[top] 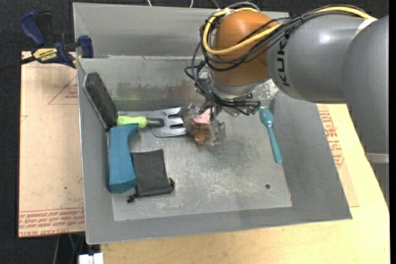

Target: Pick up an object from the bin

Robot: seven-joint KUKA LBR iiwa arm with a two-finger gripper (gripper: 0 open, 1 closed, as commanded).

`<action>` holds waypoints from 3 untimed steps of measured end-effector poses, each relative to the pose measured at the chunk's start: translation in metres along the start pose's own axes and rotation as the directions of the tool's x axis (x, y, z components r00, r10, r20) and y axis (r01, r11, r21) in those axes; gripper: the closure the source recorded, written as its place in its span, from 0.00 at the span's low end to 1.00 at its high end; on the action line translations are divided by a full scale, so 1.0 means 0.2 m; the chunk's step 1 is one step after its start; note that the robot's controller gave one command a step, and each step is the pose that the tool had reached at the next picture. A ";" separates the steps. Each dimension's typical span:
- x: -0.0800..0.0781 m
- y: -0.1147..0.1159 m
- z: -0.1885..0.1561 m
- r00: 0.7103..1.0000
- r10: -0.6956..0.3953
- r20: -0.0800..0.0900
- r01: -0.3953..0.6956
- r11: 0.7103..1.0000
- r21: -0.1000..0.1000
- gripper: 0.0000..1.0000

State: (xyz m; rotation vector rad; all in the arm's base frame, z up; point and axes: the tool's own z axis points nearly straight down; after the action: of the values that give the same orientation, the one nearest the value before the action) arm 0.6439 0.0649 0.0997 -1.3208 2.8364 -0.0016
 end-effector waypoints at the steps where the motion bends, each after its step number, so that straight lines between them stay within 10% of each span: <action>1: 0.00 0.00 0.00 1.000 0.000 0.000 0.000 1.000 0.000 1.00; 3: 0.08 -0.04 -0.04 1.000 0.008 0.002 -0.008 1.000 -0.001 1.00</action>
Offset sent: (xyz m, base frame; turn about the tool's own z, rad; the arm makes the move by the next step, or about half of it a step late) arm 0.0000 0.0000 0.0000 0.0000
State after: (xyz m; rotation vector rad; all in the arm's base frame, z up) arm 0.6393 0.0467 0.1066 -1.3083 2.8402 0.0009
